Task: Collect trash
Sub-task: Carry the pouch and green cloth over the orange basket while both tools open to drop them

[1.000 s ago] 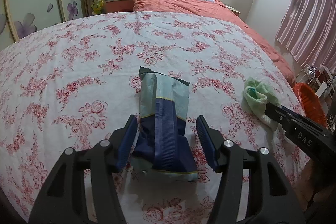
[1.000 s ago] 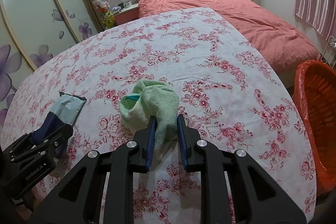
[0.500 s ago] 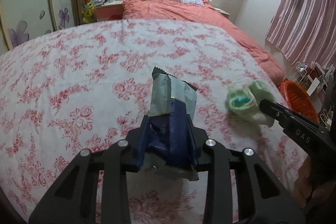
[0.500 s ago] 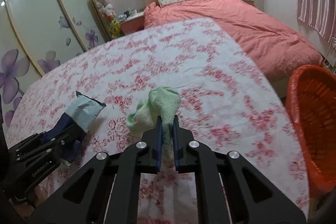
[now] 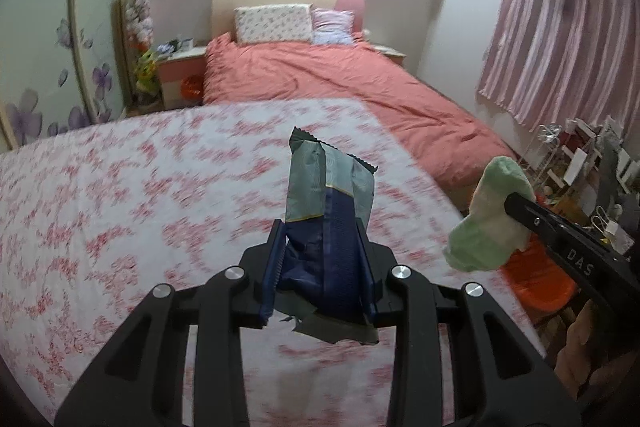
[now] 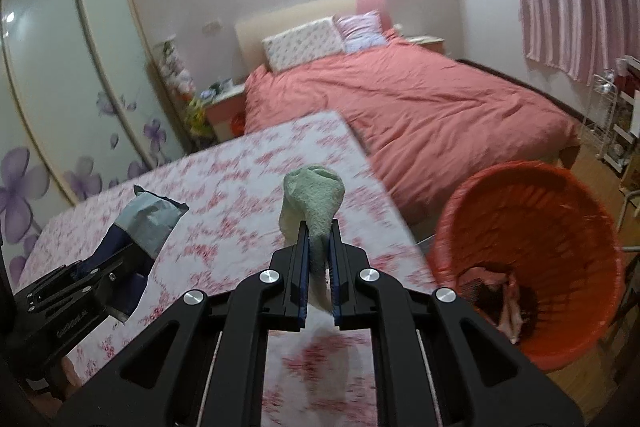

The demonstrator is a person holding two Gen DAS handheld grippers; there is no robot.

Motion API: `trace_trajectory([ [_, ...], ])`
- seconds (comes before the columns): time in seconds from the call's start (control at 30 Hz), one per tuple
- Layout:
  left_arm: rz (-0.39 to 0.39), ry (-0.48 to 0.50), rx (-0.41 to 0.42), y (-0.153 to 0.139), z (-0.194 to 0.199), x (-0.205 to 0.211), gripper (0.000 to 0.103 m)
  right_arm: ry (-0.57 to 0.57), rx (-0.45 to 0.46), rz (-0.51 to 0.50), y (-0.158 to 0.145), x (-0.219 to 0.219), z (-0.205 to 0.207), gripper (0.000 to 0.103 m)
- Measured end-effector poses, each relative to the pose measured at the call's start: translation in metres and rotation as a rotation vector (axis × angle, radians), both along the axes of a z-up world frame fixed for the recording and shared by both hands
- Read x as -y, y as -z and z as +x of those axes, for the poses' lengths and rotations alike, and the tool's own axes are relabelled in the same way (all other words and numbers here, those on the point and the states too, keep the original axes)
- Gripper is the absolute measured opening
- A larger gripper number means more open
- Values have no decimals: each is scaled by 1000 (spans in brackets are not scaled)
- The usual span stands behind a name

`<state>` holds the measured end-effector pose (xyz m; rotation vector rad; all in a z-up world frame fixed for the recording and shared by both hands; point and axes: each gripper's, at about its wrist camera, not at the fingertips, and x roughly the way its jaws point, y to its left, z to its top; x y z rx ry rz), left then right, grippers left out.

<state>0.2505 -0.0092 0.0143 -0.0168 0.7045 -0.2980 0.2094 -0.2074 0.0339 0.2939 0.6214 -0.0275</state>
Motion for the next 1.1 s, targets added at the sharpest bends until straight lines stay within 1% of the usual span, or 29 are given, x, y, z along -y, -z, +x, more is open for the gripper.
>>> trace_trajectory([
  [0.17, -11, 67, 26, -13, -9, 38, 33, 68, 36, -2, -8, 30, -13, 9],
  [0.33, -30, 140, 22, -15, -13, 78, 33, 143, 52, 6, -9, 63, -22, 9],
  [0.5, -47, 222, 3, -9, -12, 121, 33, 218, 43, 25, -1, 101, -26, 9],
  [0.67, -53, 297, -12, -2, -9, 164, 33, 270, 30, 40, 9, 129, -29, 9],
  [0.83, -43, 360, -37, 13, -5, 208, 34, 310, 8, 58, 18, 152, -27, 9],
  [0.9, -36, 374, -47, 19, -1, 223, 43, 319, -17, 77, 26, 164, -22, 10],
  [0.93, -27, 376, -54, 24, 1, 230, 50, 323, -25, 86, 29, 171, -22, 11],
  [0.97, -20, 376, -59, 28, 3, 236, 55, 327, -35, 94, 32, 176, -22, 13],
  [1.0, -11, 379, -65, 33, 5, 241, 56, 328, -47, 103, 36, 180, -22, 18],
  [1.03, -3, 381, -75, 38, 7, 245, 57, 328, -57, 112, 39, 184, -22, 27],
  [1.07, 3, 381, -84, 42, 9, 247, 57, 332, -63, 114, 40, 186, -24, 33],
  [1.1, 8, 377, -93, 45, 11, 247, 60, 341, -68, 112, 43, 188, -26, 43],
])
